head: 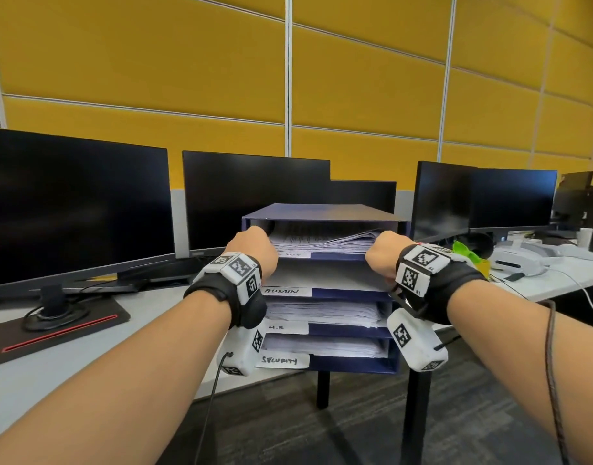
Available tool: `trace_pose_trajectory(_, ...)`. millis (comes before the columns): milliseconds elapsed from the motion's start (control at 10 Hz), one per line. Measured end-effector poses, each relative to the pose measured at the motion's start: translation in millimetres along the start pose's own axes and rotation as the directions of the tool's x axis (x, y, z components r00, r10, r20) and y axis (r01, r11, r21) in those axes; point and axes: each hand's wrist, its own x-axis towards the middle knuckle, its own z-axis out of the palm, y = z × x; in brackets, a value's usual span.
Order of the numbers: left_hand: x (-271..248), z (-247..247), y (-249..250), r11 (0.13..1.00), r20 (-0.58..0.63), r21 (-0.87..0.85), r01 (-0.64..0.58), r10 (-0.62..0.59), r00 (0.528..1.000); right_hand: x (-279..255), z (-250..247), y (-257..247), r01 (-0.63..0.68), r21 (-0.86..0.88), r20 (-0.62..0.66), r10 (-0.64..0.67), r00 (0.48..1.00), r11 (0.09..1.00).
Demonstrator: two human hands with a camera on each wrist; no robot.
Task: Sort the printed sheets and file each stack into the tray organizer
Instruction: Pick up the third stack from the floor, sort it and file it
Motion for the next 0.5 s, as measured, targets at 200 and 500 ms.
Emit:
trace_pose_trajectory(200, -4, -4, 5, 0.998, 0.153, -0.055, 0.038, -0.029, 0.988, -9, 2, -4, 0.057, -0.200, 0.055, -0.047, 0.997, 0.978)
trace_pose_trajectory(500, -10, -7, 2, 0.975, 0.139, -0.219, 0.042, -0.011, 0.990, 1, 5, 7, -0.104, 0.179, 0.024, 0.101, 0.995, 0.978)
